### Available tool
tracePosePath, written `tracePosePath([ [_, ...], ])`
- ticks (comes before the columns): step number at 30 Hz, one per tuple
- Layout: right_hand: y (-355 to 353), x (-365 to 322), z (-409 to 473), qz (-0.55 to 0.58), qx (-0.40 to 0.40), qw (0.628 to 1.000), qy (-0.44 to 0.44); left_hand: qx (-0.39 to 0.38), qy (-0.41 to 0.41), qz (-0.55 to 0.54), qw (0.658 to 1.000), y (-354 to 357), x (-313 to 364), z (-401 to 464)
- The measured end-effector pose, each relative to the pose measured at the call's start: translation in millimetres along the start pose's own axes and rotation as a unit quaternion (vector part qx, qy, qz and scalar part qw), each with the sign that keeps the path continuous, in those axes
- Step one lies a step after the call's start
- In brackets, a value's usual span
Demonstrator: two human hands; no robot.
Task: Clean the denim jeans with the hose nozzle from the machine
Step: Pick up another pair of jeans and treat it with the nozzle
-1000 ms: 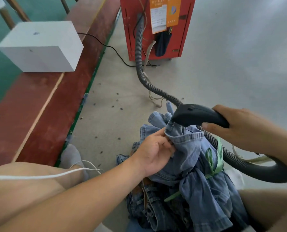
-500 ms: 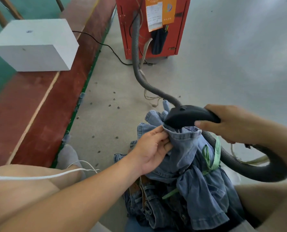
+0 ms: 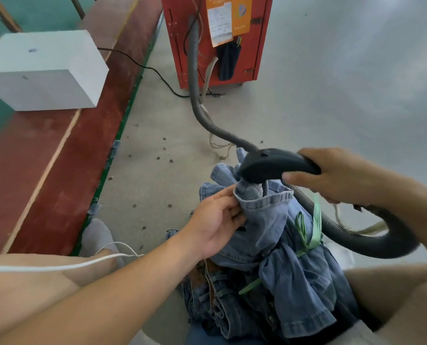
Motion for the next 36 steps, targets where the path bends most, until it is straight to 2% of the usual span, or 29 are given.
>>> tracePosePath([
  [3, -19.2, 6.7, 6.9, -0.037, 0.108, 0.993, 0.014, 0.041, 0.019, 0.115, 0.992, -2.7, -2.6, 4.3],
  [5, -28.5, 15.0, 6.3, -0.019, 0.117, 0.993, 0.021, 0.046, 0.023, 0.273, 0.961, -4.3, -3.3, 7.3],
  [7, -29.5, 20.5, 5.2, -0.031, 0.107, 0.994, 0.019, 0.016, 0.047, 0.436, 0.898, 3.2, 0.5, 7.5],
  [9, -24.1, 22.0, 5.3, -0.047, 0.097, 0.994, 0.017, 0.029, 0.089, 0.575, 0.813, 6.0, 4.3, 12.2],
  [10, -20.5, 22.0, 5.9, -0.054, 0.092, 0.994, 0.016, 0.043, 0.086, 0.595, 0.798, 6.2, 5.7, 15.1],
  [12, -16.0, 21.9, 6.3, -0.066, 0.081, 0.994, 0.017, 0.079, 0.068, 0.538, 0.837, 2.8, 7.2, 20.4],
  [15, -16.0, 23.7, 5.6, -0.072, 0.077, 0.994, 0.019, 0.234, 0.089, 0.345, 0.905, -23.0, 12.9, 25.0],
  [17, -19.3, 25.8, 3.7, -0.069, 0.082, 0.994, 0.021, 0.326, 0.054, 0.213, 0.919, -47.0, 7.5, 23.4],
  [19, -23.3, 29.1, 0.3, -0.048, 0.066, 0.996, 0.023, 0.358, -0.013, 0.122, 0.926, -58.7, -0.7, 20.1],
  [23, -26.4, 36.0, -14.1, 0.031, -0.029, 0.999, 0.007, 0.251, -0.057, -0.009, 0.966, -47.8, 1.6, 25.1],
  [26, -14.8, 31.6, -24.1, 0.090, -0.105, 0.990, 0.012, 0.185, -0.061, -0.022, 0.981, -36.3, 2.5, 23.6],
  [28, -5.5, 24.9, -23.2, 0.092, -0.127, 0.988, 0.012, 0.153, -0.068, -0.014, 0.986, -32.5, 0.4, 20.4],
  [32, -0.6, 18.5, -3.1, -0.058, -0.054, 0.997, 0.015, 0.032, -0.087, 0.044, 0.995, -20.2, -2.5, 11.3],
  [34, -5.3, 17.2, 2.4, -0.088, -0.004, 0.996, 0.026, 0.038, -0.083, 0.073, 0.993, -17.7, -4.2, 9.6],
  [36, -15.6, 15.5, 0.3, -0.033, 0.030, 0.999, 0.020, 0.090, -0.068, 0.075, 0.991, -19.5, -3.8, 10.0],
])
Point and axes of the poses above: each hand's wrist, its own z-axis towards the middle knuckle, its own y-axis out of the palm, x = y × z, the point moved 5 cm from there along z, towards the middle knuckle, and after that the axes turned 11 degrees about -y, right-handed, at the moved point
